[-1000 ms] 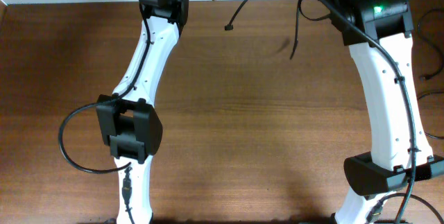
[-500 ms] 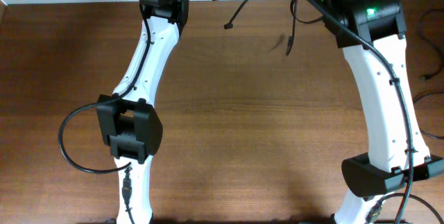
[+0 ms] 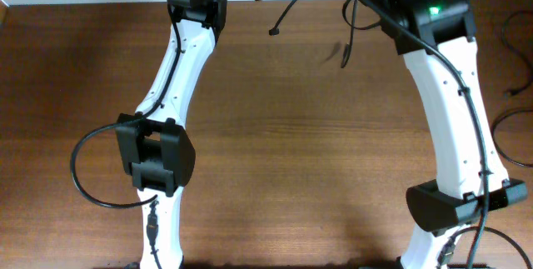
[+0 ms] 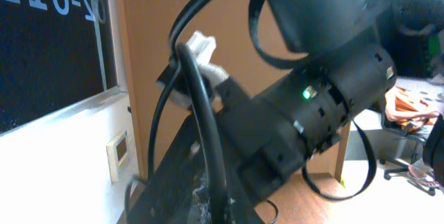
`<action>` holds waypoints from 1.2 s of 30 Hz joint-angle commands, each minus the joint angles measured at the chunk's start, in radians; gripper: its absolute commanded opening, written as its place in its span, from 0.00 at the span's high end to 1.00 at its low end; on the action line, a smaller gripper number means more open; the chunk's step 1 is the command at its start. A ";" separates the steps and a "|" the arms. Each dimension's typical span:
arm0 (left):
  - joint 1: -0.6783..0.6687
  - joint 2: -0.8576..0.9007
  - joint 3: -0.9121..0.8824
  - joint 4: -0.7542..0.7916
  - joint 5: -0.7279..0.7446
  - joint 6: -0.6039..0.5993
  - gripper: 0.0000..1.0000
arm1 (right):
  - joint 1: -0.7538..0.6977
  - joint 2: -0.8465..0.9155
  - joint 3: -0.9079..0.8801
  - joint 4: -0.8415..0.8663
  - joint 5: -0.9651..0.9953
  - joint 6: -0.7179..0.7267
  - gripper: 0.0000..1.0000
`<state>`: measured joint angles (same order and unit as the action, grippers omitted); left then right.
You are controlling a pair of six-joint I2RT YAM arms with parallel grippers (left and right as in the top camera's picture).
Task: Untangle cables
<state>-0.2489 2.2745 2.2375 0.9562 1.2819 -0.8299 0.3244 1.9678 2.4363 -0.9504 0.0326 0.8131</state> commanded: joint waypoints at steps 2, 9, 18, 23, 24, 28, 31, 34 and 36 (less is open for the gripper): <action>-0.004 0.001 0.024 0.003 -0.014 0.014 1.00 | 0.015 0.019 0.003 0.003 -0.013 -0.004 0.84; -0.004 0.001 0.024 0.002 -0.006 0.014 1.00 | 0.015 0.019 0.003 0.016 -0.019 -0.004 0.92; 0.014 0.001 0.024 -0.011 0.005 0.014 1.00 | 0.013 0.019 0.003 0.025 -0.024 -0.032 0.96; 0.071 0.001 0.024 -0.065 0.008 0.024 1.00 | 0.009 -0.013 0.004 0.036 -0.025 -0.077 0.96; 0.087 0.001 0.024 -0.090 0.008 0.038 1.00 | 0.009 -0.030 0.004 0.041 -0.024 -0.087 0.96; 0.126 0.001 0.024 -0.135 0.015 0.058 1.00 | 0.008 -0.092 0.004 0.023 0.022 -0.137 0.96; 0.146 0.001 0.024 -0.135 0.014 0.062 1.00 | 0.008 -0.132 0.004 -0.033 0.064 -0.151 0.96; 0.191 0.001 0.024 -0.172 0.012 0.062 1.00 | 0.008 -0.174 0.004 -0.073 0.097 -0.181 0.96; 0.223 0.001 0.024 -0.189 0.013 0.062 1.00 | 0.008 -0.204 0.004 -0.096 0.130 -0.182 0.96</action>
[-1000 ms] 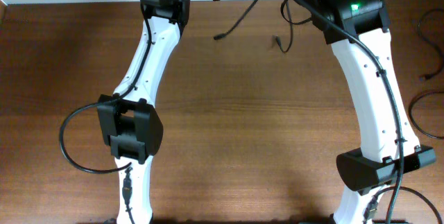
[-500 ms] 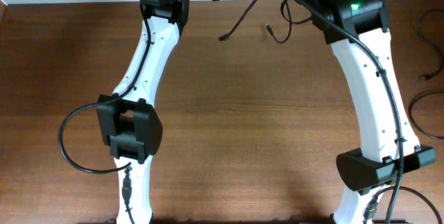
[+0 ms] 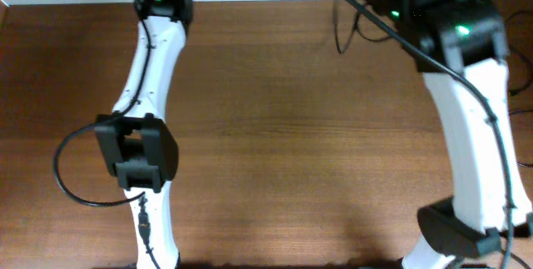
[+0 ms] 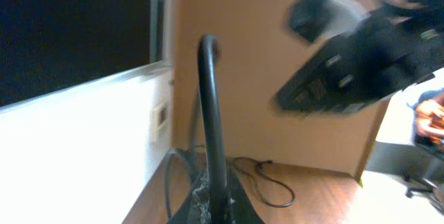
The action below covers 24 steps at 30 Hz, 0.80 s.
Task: Untangle cables
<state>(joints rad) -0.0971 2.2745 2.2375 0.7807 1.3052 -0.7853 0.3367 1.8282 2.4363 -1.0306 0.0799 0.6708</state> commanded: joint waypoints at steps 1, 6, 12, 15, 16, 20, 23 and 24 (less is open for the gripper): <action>0.082 0.001 0.024 -0.014 -0.010 0.017 1.00 | -0.004 -0.077 0.004 -0.023 0.082 -0.039 0.96; 0.119 0.001 0.024 -0.015 0.027 -0.014 1.00 | -0.004 -0.103 0.003 -0.063 0.098 -0.095 0.96; 0.060 -0.001 0.024 0.069 0.041 -0.106 1.00 | -0.003 -0.005 0.003 -0.079 0.112 -0.126 0.96; 0.032 -0.003 0.024 0.222 0.041 -0.237 1.00 | -0.003 0.041 0.003 -0.076 0.095 -0.202 0.94; 0.029 -0.003 0.024 0.254 0.041 -0.267 1.00 | -0.003 0.049 0.003 -0.074 0.088 -0.225 0.90; 0.011 -0.003 0.024 0.364 0.055 -0.377 1.00 | -0.003 0.089 0.003 -0.075 0.085 -0.264 0.18; -0.009 -0.003 0.024 0.362 0.078 -0.373 1.00 | -0.003 0.094 0.003 -0.072 0.082 -0.264 0.13; -0.016 -0.003 0.024 0.361 0.089 -0.367 1.00 | -0.003 0.094 0.003 -0.068 0.082 -0.264 0.13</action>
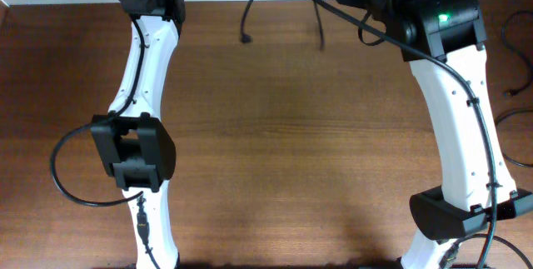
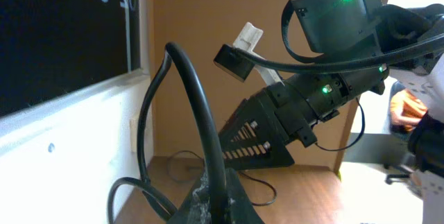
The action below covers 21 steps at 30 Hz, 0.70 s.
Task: Untangle cables
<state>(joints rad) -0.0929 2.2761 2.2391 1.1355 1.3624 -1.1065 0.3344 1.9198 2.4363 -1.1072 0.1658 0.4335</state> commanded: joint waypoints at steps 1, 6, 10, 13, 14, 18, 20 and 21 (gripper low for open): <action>-0.029 -0.004 0.023 0.005 0.042 -0.040 1.00 | -0.001 0.002 0.003 0.014 -0.004 -0.027 0.13; -0.066 -0.004 0.023 0.004 0.055 -0.040 1.00 | 0.000 0.002 0.003 0.035 -0.011 -0.038 0.13; -0.101 -0.004 0.023 -0.063 0.087 0.000 1.00 | -0.001 0.002 0.003 0.049 -0.056 -0.087 0.14; -0.109 -0.004 0.023 -0.133 0.093 0.037 1.00 | -0.010 0.002 0.003 0.047 -0.035 -0.094 0.96; -0.109 -0.004 0.023 -0.137 0.095 0.039 1.00 | -0.016 0.002 0.003 0.045 -0.024 -0.094 0.96; -0.102 -0.004 0.023 -0.143 0.127 0.038 1.00 | -0.033 0.002 0.003 0.045 0.031 -0.105 0.96; -0.100 -0.004 0.023 -0.150 0.139 0.037 1.00 | -0.042 0.000 0.003 0.045 0.030 -0.106 0.96; -0.101 -0.004 0.023 -0.150 0.139 0.037 1.00 | -0.048 -0.002 0.003 0.045 0.030 -0.108 0.96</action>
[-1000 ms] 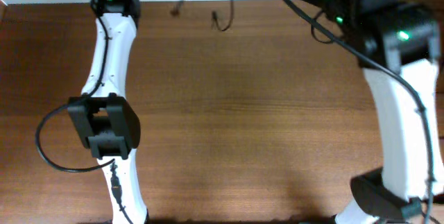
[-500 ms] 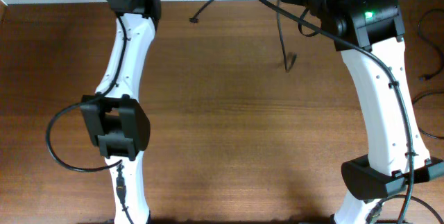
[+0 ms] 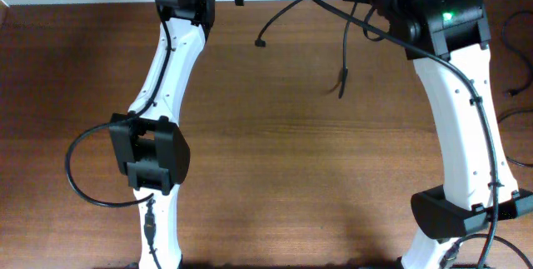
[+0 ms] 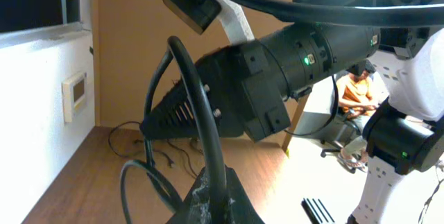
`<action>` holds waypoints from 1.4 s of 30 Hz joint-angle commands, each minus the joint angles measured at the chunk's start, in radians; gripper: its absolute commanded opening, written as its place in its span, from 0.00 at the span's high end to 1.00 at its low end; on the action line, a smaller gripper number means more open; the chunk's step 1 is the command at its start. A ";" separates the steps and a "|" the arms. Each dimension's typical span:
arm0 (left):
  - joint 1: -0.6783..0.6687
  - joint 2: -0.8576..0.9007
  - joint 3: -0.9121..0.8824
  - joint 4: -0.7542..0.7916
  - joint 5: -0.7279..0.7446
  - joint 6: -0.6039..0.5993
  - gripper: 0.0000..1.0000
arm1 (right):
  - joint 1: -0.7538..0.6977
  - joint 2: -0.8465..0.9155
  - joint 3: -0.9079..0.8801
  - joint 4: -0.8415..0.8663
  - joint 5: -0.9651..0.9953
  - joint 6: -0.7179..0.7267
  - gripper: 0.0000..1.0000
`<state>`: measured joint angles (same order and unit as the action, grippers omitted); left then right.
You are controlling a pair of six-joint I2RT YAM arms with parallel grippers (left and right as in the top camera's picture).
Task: Untangle cables
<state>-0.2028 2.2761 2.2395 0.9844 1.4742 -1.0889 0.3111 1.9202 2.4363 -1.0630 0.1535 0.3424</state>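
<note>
A black cable [image 4: 198, 106] rises from between my left gripper's [image 4: 216, 197] fingers, which are shut on it, and bends over in a loop. In the overhead view my left gripper and right gripper meet at the table's far edge. Two loose cable ends hang there, one [image 3: 260, 42] on the left and one [image 3: 341, 82] lower on the right. The right gripper's ribbed finger [image 4: 182, 115] lies just behind the cable. Its grip is hidden. A black connector [image 4: 191, 2] on a white piece shows above.
The brown table [image 3: 275, 161] spreads under both arms. More dark cables [image 3: 510, 132] lie in loops at its right edge. A looped black cable [image 3: 83, 177] belongs to the left arm's elbow. Beyond the table stand a wall and office chairs.
My left arm has swung back to the right, closer to the right gripper. The two hanging cable ends sit further right, and the right one hangs lower over the table.
Both grippers were close together at the far edge with cable ends dangling. The left arm then stood further left with the cable drawn up near the edge, and stayed there. Now it is back beside the right gripper, the cable still in the left fingers.
</note>
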 commanded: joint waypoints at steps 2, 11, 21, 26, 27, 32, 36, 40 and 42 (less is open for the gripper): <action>0.008 -0.004 0.022 0.001 0.026 0.020 1.00 | -0.033 -0.003 0.003 0.005 0.042 -0.017 0.96; 0.044 -0.003 0.016 -0.022 0.100 -0.068 1.00 | -0.075 -0.036 0.043 0.047 0.234 -0.061 0.96; 0.324 -0.001 -0.063 -0.105 0.100 -0.241 1.00 | -0.433 -0.152 0.087 -0.101 0.221 -0.100 0.96; 0.341 -0.001 -0.063 0.242 0.100 -0.532 1.00 | -0.498 -0.153 0.087 -0.122 -0.095 -0.098 0.96; 0.314 -0.001 -0.063 0.314 0.100 -0.585 1.00 | -0.474 -0.149 0.087 -0.124 -0.171 -0.074 0.96; 0.177 -0.001 -0.063 0.343 0.100 -0.591 1.00 | -0.336 -0.133 0.087 -0.161 -0.202 -0.046 0.12; 0.102 -0.001 -0.055 0.344 0.099 -0.576 1.00 | -0.229 -0.115 0.087 -0.174 -0.173 -0.046 0.03; 0.087 -0.002 0.013 0.343 0.098 -0.572 1.00 | -0.145 -0.062 0.087 -0.158 -0.088 -0.047 0.03; 0.087 -0.002 0.072 0.342 0.099 -0.587 1.00 | -0.125 -0.022 0.087 -0.143 -0.089 -0.049 0.02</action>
<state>-0.1318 2.2837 2.2051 1.3212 1.5715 -1.6512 0.1539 1.8362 2.5198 -1.2201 0.0246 0.2882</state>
